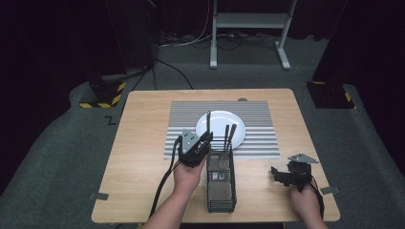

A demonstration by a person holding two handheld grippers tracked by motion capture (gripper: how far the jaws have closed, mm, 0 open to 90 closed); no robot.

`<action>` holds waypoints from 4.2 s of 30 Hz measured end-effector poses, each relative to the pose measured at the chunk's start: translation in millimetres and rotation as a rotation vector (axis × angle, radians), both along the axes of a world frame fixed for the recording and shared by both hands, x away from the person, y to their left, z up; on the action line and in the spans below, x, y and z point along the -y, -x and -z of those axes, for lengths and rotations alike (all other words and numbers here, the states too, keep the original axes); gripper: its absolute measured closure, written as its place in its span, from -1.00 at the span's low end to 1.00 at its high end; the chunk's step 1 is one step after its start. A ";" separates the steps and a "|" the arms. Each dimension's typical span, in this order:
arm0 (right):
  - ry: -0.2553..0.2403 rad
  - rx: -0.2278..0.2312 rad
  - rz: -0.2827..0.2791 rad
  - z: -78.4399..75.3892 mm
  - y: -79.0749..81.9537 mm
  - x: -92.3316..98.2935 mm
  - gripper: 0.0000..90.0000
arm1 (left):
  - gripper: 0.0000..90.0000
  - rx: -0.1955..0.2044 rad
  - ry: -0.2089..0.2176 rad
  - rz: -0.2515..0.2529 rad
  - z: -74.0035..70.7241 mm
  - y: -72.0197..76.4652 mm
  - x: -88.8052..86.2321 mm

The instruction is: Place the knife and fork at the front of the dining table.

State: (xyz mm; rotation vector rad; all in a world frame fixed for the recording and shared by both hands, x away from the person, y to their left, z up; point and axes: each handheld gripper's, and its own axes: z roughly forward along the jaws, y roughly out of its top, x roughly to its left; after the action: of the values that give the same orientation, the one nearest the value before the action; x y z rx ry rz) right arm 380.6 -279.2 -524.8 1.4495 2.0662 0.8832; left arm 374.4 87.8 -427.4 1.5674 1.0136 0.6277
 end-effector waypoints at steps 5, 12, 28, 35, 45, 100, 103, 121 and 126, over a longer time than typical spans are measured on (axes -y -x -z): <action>0.000 0.000 -0.001 0.0 0.0 0.0 -0.79 | 0.83 0.010 -0.006 -0.002 -1.7 4.4 1.3; 0.000 0.000 -0.001 0.0 0.0 0.0 -0.79 | 0.83 0.036 0.022 0.004 -8.5 10.7 -0.6; 0.001 -0.001 -0.008 -0.1 0.2 -0.1 -0.78 | 0.83 0.109 0.051 0.026 -41.0 15.2 -2.1; 0.003 -0.001 -0.010 -0.1 0.2 -0.1 -0.78 | 0.83 0.166 0.064 0.038 -62.4 20.9 -3.2; 0.003 -0.002 -0.009 -0.2 0.3 -0.2 -0.78 | 0.83 0.222 0.105 0.015 -90.0 25.2 -23.4; 0.005 0.000 -0.017 -0.1 0.5 -0.7 -0.78 | 0.83 -0.034 -0.061 -0.299 7.8 -52.8 -70.0; 0.005 0.000 -0.017 -0.1 0.5 -0.7 -0.78 | 0.83 -0.053 -0.060 -0.310 11.4 -55.6 -71.0; 0.005 0.000 -0.017 -0.1 0.5 -0.6 -0.78 | 0.83 -0.108 -0.025 -0.343 23.6 -67.3 -69.2; 0.005 0.002 -0.026 -0.1 0.4 -0.6 -0.77 | 0.83 -0.123 -0.028 -0.358 29.5 -73.1 -67.2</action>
State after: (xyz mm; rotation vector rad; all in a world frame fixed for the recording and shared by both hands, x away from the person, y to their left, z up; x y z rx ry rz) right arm 380.2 -278.6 -524.7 1.4215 2.0886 0.8890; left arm 447.5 155.0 -456.9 1.4735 1.4013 0.7987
